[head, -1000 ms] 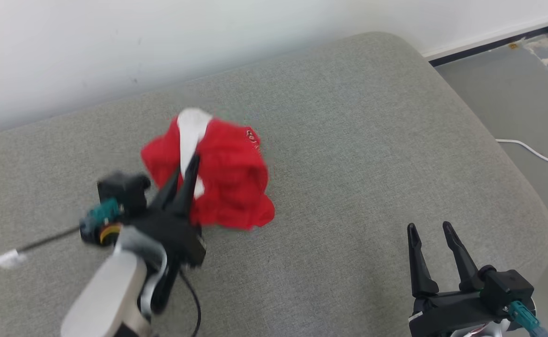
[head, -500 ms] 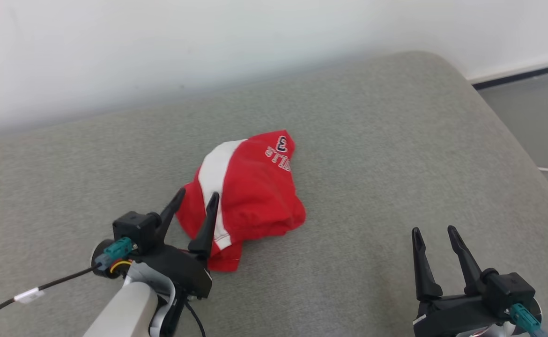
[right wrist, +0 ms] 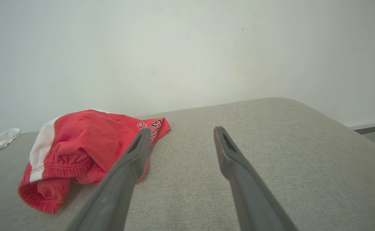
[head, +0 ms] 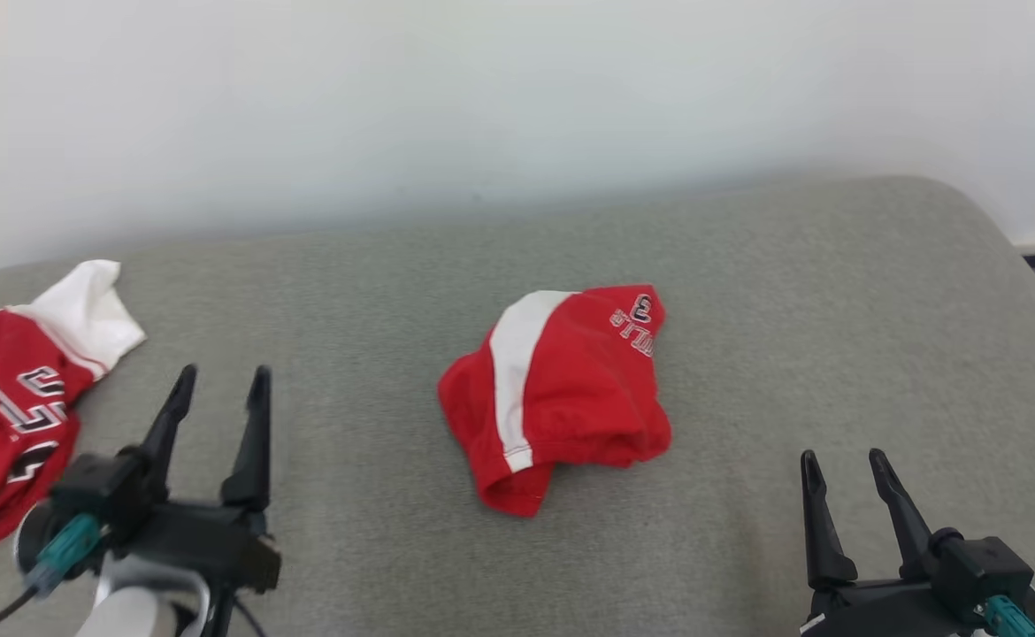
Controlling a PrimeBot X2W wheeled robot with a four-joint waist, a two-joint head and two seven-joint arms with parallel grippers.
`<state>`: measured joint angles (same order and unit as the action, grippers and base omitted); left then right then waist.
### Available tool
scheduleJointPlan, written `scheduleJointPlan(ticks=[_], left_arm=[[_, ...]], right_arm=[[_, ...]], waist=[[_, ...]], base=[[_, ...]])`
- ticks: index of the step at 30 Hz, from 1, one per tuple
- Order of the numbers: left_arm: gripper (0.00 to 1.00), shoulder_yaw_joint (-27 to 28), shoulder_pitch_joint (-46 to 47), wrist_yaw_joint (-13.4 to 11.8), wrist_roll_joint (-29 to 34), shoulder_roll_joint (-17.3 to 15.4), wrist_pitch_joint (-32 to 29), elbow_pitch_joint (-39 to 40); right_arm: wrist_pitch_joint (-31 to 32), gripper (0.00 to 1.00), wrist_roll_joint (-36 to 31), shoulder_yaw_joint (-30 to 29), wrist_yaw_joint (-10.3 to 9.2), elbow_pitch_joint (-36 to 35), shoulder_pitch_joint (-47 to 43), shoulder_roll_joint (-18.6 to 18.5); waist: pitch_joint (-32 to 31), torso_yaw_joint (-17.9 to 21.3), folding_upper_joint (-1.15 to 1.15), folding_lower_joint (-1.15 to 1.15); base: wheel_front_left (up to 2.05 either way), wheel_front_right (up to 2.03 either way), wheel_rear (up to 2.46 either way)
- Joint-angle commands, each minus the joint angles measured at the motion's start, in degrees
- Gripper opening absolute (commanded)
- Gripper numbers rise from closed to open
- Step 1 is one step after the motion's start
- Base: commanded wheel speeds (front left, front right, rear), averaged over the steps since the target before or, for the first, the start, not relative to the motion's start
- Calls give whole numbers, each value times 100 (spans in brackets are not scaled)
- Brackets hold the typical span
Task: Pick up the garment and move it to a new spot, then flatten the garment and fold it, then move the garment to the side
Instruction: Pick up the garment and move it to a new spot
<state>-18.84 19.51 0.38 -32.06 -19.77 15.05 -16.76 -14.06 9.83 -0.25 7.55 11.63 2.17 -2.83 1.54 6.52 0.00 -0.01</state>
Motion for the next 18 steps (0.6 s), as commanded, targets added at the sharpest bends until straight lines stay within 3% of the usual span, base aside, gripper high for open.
scheduleJointPlan(ticks=[1, 8, 18], left_arm=[[100, 114, -297, -36, 27, -61, 16, 155], [100, 579, -1033, -136, 346, -334, 18, 703], [100, 1126, -1834, -95, 695, -36, 18, 1175]], right_arm=[[29, 100, 13, -37, -12, -35, -100, -11], [81, 100, 10, -81, -12, -93, -140, -10], [130, 100, -32, -120, -12, -133, -204, -11]], waist=[[-187, -358, 0, 1], [-232, -652, 0, 1], [-293, -748, 0, 1]], base=[[0, 0, 0], [0, 0, 0], [0, 0, 0]])
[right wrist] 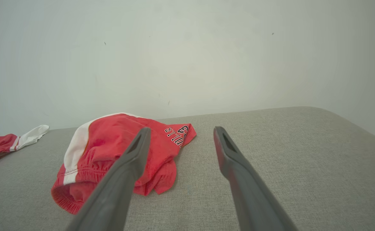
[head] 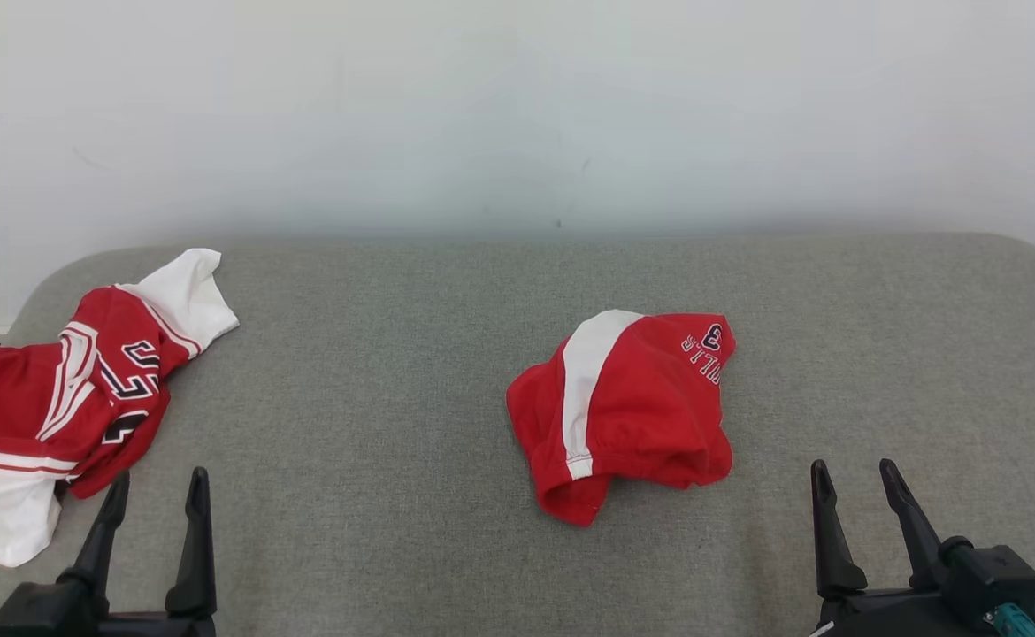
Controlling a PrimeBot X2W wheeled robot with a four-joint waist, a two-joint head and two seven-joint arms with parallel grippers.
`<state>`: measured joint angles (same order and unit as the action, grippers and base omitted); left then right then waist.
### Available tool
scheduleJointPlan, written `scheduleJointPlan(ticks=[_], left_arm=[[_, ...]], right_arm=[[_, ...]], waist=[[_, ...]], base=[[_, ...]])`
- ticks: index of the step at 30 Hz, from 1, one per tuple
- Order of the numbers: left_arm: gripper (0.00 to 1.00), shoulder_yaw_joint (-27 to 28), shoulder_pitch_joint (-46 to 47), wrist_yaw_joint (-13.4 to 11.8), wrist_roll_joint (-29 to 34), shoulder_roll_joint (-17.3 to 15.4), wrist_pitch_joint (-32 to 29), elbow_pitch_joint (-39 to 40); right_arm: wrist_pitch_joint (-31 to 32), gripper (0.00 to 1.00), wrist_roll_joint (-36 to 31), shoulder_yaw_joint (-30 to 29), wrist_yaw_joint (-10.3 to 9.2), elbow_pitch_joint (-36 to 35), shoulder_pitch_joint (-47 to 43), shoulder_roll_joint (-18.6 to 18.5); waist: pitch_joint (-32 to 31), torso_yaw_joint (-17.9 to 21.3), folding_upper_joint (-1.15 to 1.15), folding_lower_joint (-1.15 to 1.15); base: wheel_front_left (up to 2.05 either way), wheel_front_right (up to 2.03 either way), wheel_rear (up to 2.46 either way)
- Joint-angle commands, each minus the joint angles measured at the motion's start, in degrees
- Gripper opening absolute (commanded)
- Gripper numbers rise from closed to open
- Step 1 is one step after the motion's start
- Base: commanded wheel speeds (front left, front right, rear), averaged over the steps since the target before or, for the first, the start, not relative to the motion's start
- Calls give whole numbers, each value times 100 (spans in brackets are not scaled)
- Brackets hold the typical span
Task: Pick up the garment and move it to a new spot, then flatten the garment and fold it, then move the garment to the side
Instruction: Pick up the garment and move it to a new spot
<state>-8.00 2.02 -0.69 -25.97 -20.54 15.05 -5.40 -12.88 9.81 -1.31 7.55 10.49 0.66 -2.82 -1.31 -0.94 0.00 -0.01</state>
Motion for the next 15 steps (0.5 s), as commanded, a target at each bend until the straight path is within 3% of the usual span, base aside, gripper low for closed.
scheduleJointPlan(ticks=[1, 15], left_arm=[[100, 78, -115, 32, 92, 91, 19, 52], [100, 283, -117, 340, 486, 397, 19, -241]], right_arm=[[19, 100, -38, -14, -12, -27, -52, -11], [96, 100, -93, 35, -12, -97, -88, -12]], waist=[[-10, -4, 0, 1], [-6, 147, 0, 1]], base=[[0, 0, 0], [0, 0, 0]])
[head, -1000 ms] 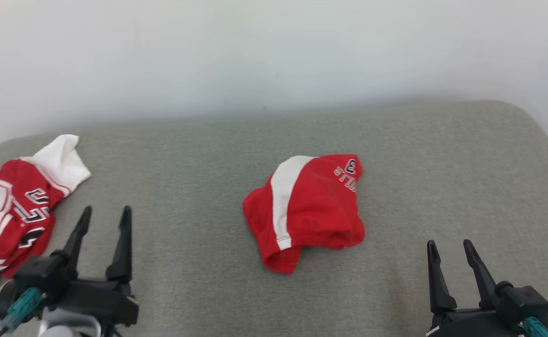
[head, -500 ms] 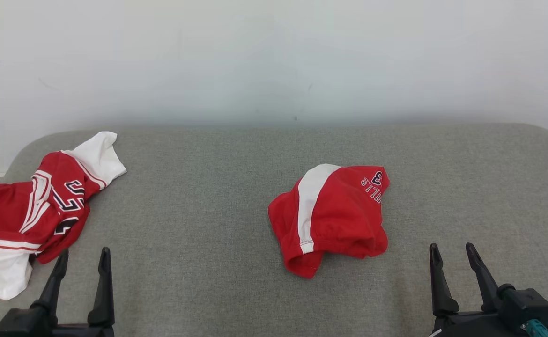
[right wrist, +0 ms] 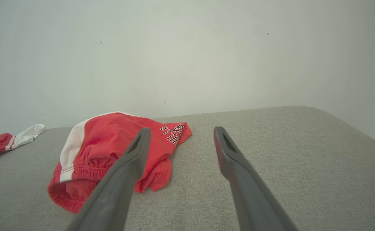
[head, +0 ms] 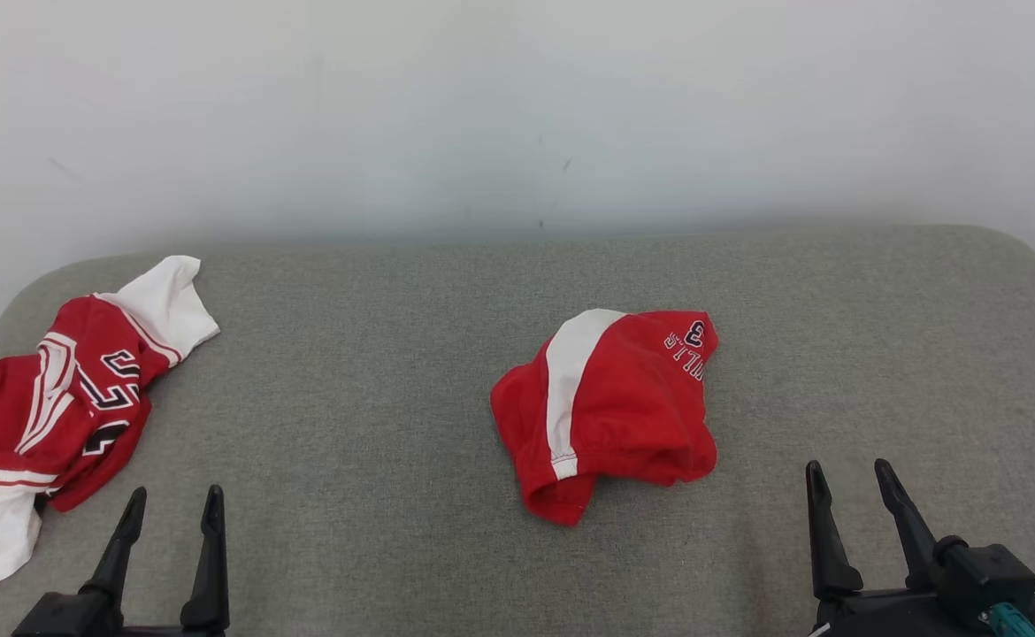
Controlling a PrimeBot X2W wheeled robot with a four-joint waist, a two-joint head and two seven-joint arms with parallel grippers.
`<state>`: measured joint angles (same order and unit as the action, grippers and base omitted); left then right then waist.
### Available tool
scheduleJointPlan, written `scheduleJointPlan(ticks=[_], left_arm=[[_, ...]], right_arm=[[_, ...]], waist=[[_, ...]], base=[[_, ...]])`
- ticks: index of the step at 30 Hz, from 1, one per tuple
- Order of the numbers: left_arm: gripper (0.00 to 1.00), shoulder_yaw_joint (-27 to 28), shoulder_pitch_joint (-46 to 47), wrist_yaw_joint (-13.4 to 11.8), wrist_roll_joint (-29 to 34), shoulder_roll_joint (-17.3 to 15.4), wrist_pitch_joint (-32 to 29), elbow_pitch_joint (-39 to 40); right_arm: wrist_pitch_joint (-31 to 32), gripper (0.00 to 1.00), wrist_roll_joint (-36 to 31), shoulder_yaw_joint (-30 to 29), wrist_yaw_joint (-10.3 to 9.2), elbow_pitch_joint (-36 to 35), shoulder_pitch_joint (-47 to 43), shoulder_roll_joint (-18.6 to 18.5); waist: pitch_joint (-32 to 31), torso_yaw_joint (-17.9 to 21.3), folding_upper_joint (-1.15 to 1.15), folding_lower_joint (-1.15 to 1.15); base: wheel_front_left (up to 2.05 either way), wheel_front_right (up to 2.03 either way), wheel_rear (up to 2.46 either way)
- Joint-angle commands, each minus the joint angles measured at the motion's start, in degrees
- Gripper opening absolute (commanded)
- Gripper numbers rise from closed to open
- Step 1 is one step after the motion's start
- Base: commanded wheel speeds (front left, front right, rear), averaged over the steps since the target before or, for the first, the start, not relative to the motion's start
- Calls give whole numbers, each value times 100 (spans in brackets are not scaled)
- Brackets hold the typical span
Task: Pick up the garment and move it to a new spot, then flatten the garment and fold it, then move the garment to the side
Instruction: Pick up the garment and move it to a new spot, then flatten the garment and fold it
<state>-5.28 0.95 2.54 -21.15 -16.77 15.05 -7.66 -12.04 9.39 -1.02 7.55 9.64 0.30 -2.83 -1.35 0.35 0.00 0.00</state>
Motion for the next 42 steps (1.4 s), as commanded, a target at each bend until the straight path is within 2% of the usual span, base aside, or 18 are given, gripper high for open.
scheduleJointPlan(ticks=[1, 18, 36, 42], left_arm=[[100, 36, -23, 26, 44, 26, 19, -40], [100, 159, -89, 115, 286, 222, 19, -231], [100, 208, -99, 135, 312, 284, 19, -276], [100, 130, 118, 203, 327, 345, 19, -361]], right_arm=[[17, 100, -52, 19, -12, -15, -57, -10], [18, 100, -16, 36, -12, 22, -78, -11], [30, 100, -29, 55, -12, 24, -70, -10], [27, 100, -26, 75, -12, 57, -20, -10]], waist=[[-3, 37, 0, 0], [13, 63, 0, 0], [-18, 87, 0, 0], [-18, 128, 0, 0]], base=[[0, 0, 0], [0, 0, 0], [0, 0, 0], [0, 0, 0]])
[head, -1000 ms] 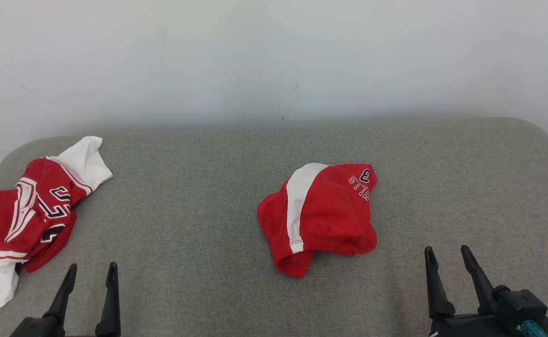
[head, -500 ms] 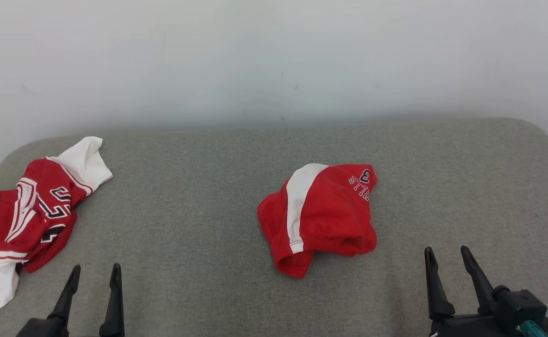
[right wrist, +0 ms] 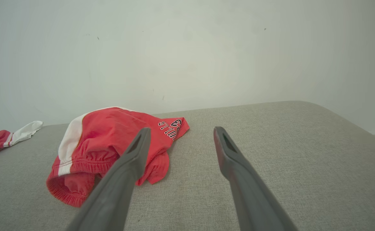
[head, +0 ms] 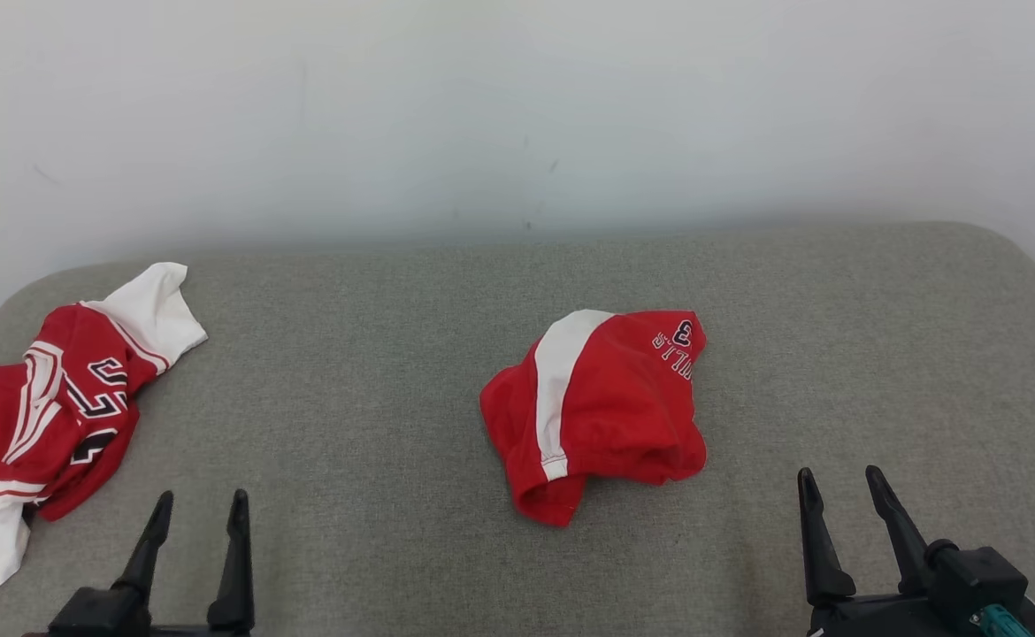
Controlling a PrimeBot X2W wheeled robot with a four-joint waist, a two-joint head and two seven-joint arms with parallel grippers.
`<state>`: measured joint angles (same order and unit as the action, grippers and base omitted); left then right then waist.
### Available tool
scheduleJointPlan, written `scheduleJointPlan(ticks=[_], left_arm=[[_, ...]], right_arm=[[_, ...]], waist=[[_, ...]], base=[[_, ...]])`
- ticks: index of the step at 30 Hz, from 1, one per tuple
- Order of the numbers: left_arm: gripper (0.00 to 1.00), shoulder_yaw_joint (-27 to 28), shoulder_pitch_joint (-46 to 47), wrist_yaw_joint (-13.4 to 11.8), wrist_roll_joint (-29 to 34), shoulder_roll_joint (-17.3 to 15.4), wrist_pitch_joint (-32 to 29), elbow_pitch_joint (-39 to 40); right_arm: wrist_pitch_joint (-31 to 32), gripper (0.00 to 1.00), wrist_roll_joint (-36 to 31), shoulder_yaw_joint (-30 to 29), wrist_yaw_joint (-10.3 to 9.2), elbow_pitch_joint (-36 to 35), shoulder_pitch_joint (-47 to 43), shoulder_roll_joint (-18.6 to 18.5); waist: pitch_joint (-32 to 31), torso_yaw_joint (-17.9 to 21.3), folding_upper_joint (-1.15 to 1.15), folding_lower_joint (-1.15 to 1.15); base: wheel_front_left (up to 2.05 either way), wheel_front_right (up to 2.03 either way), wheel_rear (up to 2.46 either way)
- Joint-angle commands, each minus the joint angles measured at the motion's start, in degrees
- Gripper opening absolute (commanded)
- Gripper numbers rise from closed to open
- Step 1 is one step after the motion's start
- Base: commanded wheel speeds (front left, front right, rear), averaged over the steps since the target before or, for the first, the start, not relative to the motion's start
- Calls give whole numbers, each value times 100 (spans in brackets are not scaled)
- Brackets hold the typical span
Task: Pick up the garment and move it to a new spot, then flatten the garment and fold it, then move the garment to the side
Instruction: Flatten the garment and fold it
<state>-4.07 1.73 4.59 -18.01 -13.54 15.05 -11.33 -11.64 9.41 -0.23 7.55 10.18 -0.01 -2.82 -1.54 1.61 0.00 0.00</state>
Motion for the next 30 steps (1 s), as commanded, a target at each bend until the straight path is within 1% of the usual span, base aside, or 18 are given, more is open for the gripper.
scheduleJointPlan(ticks=[1, 7, 15, 22, 30], left_arm=[[100, -42, 81, 23, 28, 46, 19, -18], [100, -511, 555, 184, 101, 212, 19, -263], [100, -1387, 1200, 285, 124, 429, 19, -817], [100, -2004, 1628, 289, -26, 412, -5, -1496], [100, -2499, 2034, 285, -363, 361, 3, -2259]], right_arm=[[-13, 100, -24, 7, -12, 4, 20, -12], [-26, 100, -2, 85, -12, 20, 47, -12], [-11, 100, -12, 135, -12, 9, 135, -11], [-89, 100, 54, 175, -12, 34, 215, -10], [-181, 100, 108, 205, -12, 86, 289, -11]], waist=[[5, 21, 0, 0], [82, 178, 0, 0], [333, 612, 0, 0], [629, 1046, 0, 0], [800, 1370, 0, 0]], base=[[0, 0, 0], [0, 0, 0], [0, 0, 0], [0, 0, 0], [0, 0, 0]])
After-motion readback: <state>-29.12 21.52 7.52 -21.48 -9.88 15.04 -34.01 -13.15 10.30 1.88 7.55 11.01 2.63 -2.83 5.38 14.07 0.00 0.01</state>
